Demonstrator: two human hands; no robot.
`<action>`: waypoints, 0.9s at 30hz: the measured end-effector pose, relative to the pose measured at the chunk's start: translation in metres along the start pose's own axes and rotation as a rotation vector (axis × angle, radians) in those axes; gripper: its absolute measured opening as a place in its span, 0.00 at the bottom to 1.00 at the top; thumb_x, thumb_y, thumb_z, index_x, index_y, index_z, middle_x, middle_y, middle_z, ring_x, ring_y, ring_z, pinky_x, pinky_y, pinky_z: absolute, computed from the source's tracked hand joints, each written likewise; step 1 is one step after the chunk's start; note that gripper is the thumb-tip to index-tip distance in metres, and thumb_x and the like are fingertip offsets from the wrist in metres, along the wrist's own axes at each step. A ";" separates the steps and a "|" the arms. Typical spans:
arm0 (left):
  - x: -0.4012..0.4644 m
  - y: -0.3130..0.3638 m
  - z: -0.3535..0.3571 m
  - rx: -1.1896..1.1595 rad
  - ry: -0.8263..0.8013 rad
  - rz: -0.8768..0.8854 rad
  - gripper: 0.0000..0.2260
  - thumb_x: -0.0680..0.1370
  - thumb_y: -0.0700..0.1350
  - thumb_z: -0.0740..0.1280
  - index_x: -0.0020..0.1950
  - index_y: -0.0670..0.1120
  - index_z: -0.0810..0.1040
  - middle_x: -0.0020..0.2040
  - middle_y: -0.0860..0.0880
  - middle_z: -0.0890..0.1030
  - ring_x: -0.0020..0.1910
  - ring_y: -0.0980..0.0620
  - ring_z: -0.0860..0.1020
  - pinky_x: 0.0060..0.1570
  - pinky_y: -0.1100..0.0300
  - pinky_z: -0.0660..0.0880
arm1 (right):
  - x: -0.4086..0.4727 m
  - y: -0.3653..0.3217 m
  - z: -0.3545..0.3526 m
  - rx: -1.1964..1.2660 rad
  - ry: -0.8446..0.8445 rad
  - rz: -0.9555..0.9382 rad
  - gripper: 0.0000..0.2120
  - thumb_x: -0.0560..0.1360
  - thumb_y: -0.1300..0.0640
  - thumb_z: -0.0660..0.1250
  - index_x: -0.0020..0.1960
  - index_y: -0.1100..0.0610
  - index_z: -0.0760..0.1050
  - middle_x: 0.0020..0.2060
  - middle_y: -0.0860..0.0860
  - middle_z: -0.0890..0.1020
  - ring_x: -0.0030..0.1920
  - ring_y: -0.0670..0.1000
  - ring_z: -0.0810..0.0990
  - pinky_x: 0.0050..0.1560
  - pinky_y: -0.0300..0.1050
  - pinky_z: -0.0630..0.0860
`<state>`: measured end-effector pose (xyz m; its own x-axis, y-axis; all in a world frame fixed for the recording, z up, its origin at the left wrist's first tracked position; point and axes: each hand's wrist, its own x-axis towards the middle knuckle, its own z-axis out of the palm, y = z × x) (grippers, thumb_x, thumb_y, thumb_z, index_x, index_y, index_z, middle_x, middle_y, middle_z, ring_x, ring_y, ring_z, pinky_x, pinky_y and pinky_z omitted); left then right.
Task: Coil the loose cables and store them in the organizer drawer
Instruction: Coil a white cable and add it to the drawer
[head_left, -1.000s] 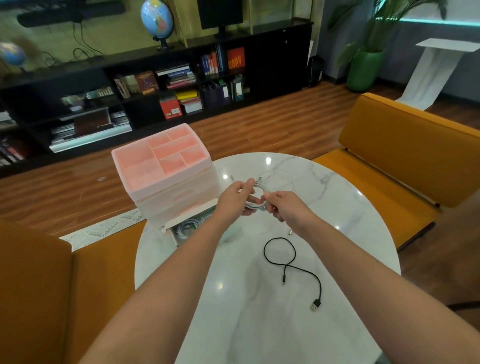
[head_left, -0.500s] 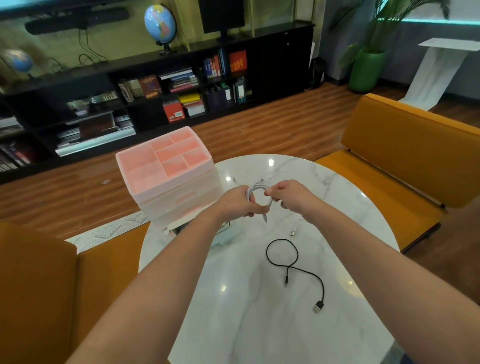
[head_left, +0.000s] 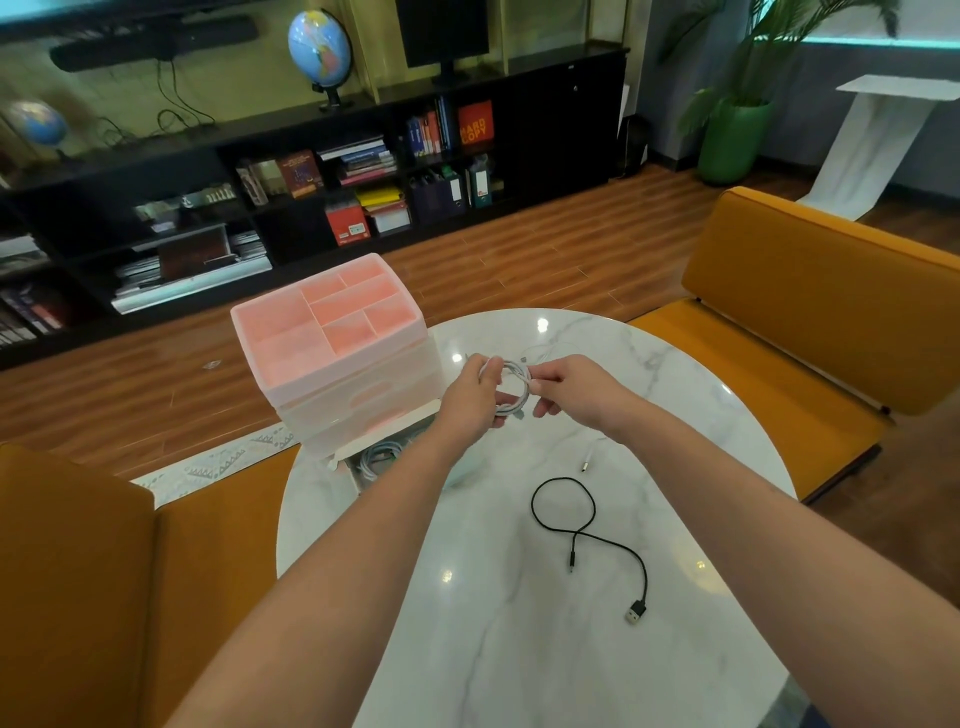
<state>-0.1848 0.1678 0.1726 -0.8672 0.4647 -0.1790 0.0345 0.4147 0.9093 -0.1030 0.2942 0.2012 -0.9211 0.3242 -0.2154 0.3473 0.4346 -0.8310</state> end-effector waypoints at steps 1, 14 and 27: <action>0.001 -0.001 0.001 0.012 0.020 0.022 0.13 0.84 0.53 0.52 0.58 0.47 0.70 0.51 0.42 0.82 0.41 0.54 0.81 0.35 0.62 0.77 | 0.001 0.002 0.000 -0.021 0.026 -0.018 0.12 0.80 0.59 0.63 0.59 0.58 0.81 0.41 0.52 0.82 0.39 0.45 0.77 0.44 0.37 0.72; 0.003 -0.006 0.014 -0.093 0.089 -0.043 0.12 0.85 0.54 0.50 0.57 0.49 0.69 0.45 0.43 0.78 0.39 0.52 0.77 0.33 0.66 0.75 | -0.003 0.016 0.019 0.131 0.304 0.066 0.03 0.74 0.60 0.72 0.45 0.58 0.84 0.32 0.48 0.81 0.35 0.47 0.78 0.44 0.43 0.80; 0.000 -0.012 0.018 -0.124 0.068 0.019 0.13 0.84 0.55 0.50 0.56 0.49 0.69 0.57 0.44 0.71 0.45 0.50 0.78 0.36 0.66 0.76 | -0.004 0.010 0.041 0.971 0.324 0.280 0.11 0.70 0.65 0.74 0.52 0.67 0.81 0.49 0.60 0.84 0.51 0.55 0.84 0.56 0.44 0.80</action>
<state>-0.1767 0.1770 0.1552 -0.8989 0.4154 -0.1396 -0.0070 0.3049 0.9524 -0.1031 0.2626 0.1722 -0.6894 0.5798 -0.4342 0.1182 -0.5013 -0.8571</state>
